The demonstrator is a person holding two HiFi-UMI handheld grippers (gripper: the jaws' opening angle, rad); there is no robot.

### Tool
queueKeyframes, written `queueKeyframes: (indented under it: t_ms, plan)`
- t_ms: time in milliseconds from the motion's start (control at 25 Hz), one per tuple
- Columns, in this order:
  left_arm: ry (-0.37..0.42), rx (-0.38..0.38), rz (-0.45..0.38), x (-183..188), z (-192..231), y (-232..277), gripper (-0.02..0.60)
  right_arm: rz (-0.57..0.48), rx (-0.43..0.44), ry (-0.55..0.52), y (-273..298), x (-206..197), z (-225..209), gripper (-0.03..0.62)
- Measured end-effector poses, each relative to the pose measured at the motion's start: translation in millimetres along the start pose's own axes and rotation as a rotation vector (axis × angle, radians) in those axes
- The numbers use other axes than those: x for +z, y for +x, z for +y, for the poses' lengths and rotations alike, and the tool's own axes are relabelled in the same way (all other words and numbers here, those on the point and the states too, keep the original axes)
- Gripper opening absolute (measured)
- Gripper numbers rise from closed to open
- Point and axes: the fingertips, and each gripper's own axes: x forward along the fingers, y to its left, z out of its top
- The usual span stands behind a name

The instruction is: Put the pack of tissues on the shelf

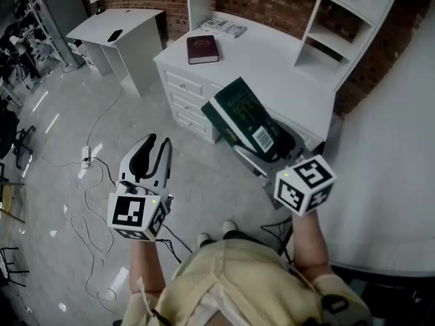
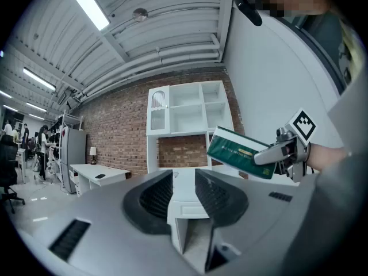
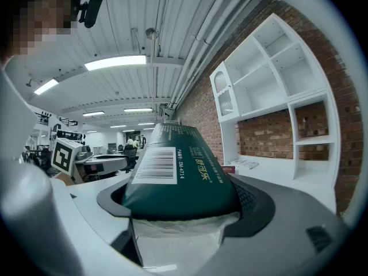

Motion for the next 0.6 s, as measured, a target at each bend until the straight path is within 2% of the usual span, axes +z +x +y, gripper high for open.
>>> queueKeyframes:
  t_ms: [600]
  plan:
    - [-0.057,-0.005,-0.004,-5.6,-2.1,0.0,0.101,0.021,0.040,0.020,1.9,-2.6,2.9,0.428]
